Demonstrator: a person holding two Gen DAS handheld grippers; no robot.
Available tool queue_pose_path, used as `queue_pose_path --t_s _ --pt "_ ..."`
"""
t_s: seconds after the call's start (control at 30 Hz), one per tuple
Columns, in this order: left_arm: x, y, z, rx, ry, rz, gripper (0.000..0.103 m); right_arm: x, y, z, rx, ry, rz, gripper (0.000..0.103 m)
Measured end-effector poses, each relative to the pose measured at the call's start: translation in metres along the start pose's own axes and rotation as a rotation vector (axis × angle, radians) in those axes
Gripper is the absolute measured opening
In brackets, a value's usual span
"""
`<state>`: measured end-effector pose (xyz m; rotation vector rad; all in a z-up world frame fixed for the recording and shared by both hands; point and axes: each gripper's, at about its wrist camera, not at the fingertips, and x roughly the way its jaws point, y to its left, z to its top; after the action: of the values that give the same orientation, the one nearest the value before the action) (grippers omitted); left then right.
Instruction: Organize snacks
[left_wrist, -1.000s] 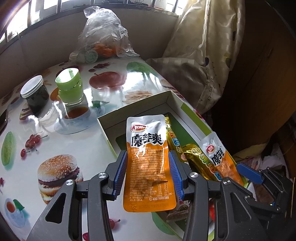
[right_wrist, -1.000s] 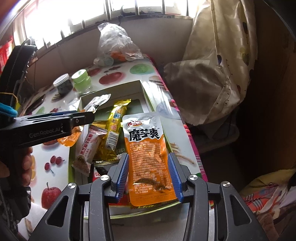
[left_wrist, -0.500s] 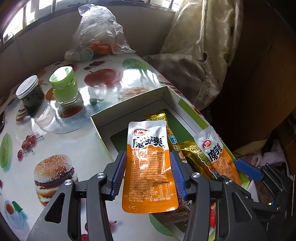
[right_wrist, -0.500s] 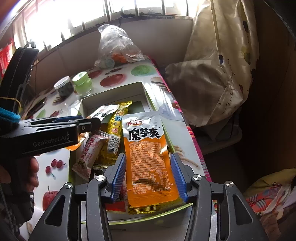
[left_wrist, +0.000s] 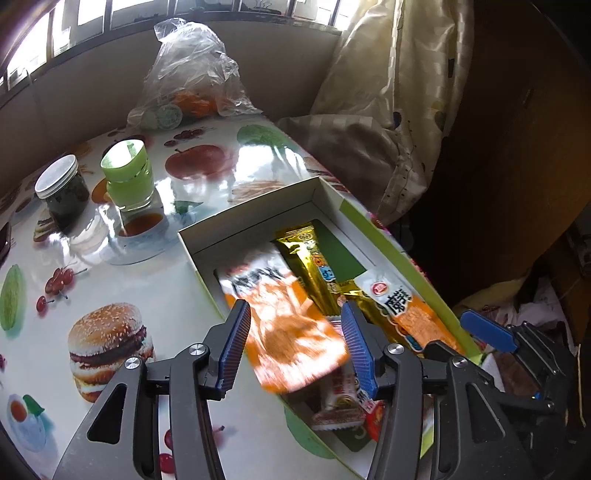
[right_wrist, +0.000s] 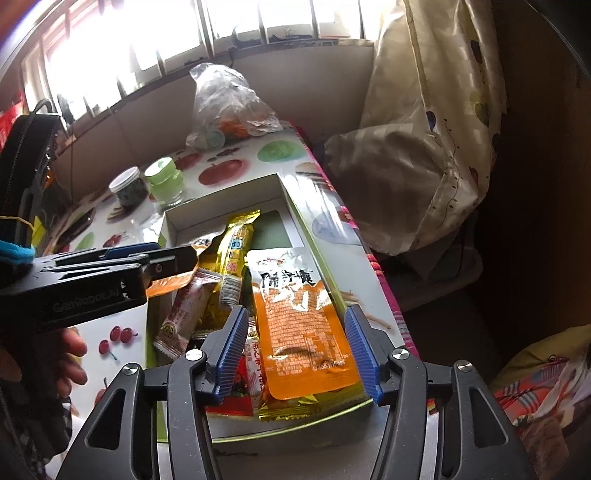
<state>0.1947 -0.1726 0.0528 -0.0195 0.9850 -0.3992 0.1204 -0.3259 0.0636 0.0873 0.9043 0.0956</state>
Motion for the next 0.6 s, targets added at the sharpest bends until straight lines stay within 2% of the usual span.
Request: queue_pose_path --t_s 0.3,0.6 --pt "-0.021 -0.006 -0.009 0.009 -0.029 0.020 0.052 -0.017 0.003 -0.008 0.005 -0.024 -0.024 0.054" --pt "-0.049 -0.006 -0.038 0.017 -0.082 0.064 0.052 -0.036 0.014 -0.025 0.032 -0.059 -0.053 0.054"
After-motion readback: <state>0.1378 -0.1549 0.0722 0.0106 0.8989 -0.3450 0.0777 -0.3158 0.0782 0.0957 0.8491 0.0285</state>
